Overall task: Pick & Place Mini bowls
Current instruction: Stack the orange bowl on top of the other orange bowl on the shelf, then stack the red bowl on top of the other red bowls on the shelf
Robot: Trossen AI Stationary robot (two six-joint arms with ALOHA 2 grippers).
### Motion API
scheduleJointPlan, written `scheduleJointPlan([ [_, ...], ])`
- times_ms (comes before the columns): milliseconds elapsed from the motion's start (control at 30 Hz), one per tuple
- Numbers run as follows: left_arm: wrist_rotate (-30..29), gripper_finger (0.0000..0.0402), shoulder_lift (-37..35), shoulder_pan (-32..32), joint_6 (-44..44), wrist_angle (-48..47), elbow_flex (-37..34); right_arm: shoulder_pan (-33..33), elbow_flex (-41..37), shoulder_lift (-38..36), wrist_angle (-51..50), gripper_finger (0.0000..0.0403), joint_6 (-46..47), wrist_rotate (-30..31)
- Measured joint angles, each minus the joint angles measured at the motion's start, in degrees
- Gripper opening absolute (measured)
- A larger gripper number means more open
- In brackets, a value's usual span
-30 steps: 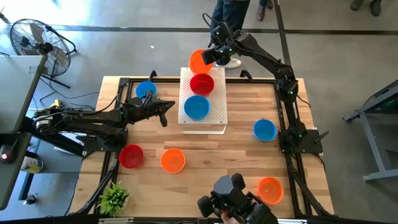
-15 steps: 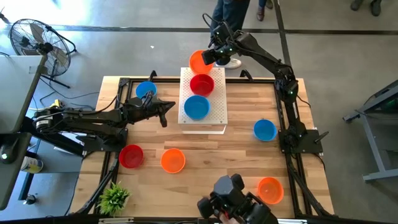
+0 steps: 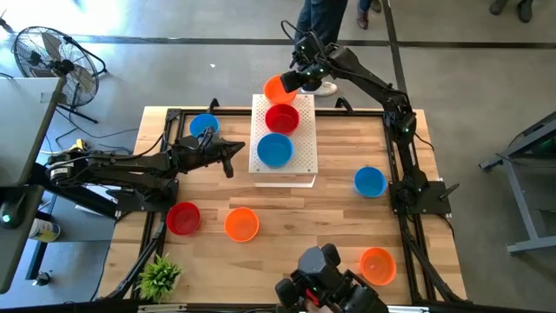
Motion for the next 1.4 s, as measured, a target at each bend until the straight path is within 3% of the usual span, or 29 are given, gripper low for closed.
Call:
scheduleJointPlan([
  [200,0.02,0.0000,0.00,0.00,-0.01,0.00,0.00,0.00,0.00,0.00,-0.53,0.0085,-0.61,-0.16],
  [533,0.05,0.0000,0.00,0.00,0.00,0.00,0.00,0.00,0.02,-0.09,-0.72,0.0004,-4.62,-2.23],
  [1000,0.07,0.0000,0.00,0.00,0.00,-1.05,0.00,4.60,-0.15,-4.39,1.39,0.0000,-22.50,-0.05],
  [1167,-0.16,0.0000,0.00,0.00,0.00,-1.82,0.00,6.23,-10.06,-7.76,13.23,0.0000,-23.02,-0.78],
  [1400,0.02,0.0000,0.00,0.00,0.00,-1.79,0.02,7.02,-38.20,-22.50,37.41,0.0000,-21.53,-1.20],
])
